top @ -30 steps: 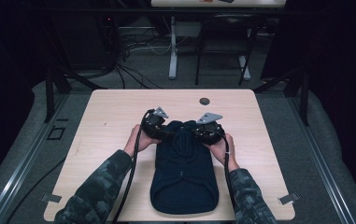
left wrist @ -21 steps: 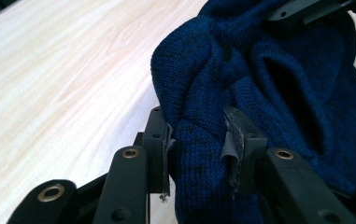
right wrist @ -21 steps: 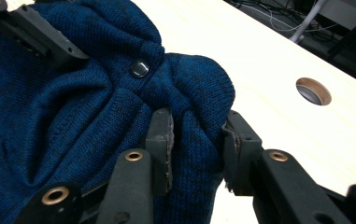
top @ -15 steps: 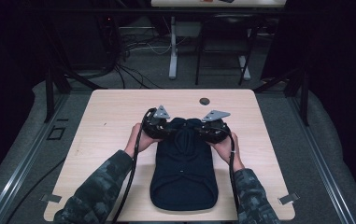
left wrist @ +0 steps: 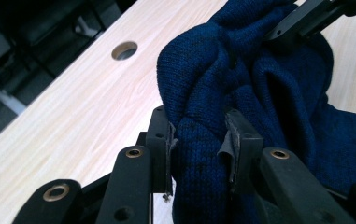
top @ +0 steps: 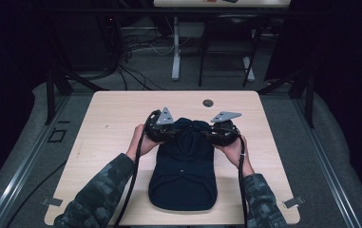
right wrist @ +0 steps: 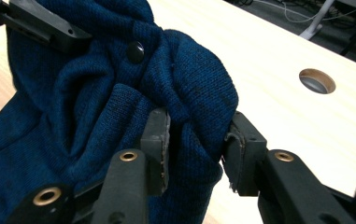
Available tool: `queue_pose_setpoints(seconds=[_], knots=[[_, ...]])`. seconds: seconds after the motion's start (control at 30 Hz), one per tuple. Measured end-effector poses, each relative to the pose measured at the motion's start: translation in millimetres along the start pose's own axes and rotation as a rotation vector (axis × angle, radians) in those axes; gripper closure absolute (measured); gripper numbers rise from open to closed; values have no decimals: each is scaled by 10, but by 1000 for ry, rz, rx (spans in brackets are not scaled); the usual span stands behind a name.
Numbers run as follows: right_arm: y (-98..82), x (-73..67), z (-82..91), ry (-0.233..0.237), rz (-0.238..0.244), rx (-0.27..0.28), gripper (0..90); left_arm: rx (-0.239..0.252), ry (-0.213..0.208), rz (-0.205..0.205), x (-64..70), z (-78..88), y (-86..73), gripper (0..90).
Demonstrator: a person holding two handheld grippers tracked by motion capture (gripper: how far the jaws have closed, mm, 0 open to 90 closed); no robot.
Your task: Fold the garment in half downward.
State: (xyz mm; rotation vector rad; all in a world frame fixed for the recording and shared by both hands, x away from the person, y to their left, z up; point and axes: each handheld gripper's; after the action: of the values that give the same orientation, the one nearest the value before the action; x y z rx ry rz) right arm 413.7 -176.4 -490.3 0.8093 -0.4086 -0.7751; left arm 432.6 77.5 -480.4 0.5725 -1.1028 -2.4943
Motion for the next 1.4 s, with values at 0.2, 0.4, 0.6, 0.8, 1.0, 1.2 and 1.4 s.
queue_pose_setpoints(seconds=[0.2, 0.4, 0.6, 0.8, 1.0, 1.2, 1.4], knots=[[2, -9, 56, 7, 8, -9, 643, 17, 8, -32, 32, 35, 8, 676], [-3, -27, 133, -6, 35, 9, 674, 62, -8, -78, 41, 86, 8, 676], [-15, -171, 202, -97, 147, 47, 702, 59, -28, -68, 41, 123, 8, 663], [-37, -250, 230, -137, 202, 85, 710, 25, -59, -38, 40, 154, -9, 612], [-48, -325, 274, -169, 253, 113, 711, -51, -127, 5, 38, 126, -21, 547], [-82, -378, 327, -183, 274, 141, 706, -28, -109, -18, 90, 175, -28, 632], [-127, -377, 362, -156, 258, 152, 676, 10, -60, -76, 190, 214, -52, 674]])
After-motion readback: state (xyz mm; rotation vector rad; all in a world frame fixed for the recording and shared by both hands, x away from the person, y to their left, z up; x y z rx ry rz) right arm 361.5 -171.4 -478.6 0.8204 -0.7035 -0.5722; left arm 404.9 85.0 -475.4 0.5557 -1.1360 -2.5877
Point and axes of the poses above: each handheld gripper's, and its own axes: z roughly backward along the jaws, y roughly out of its top, x roughly to its right, and after that the axes turned 2 degrees about -x, right-handed
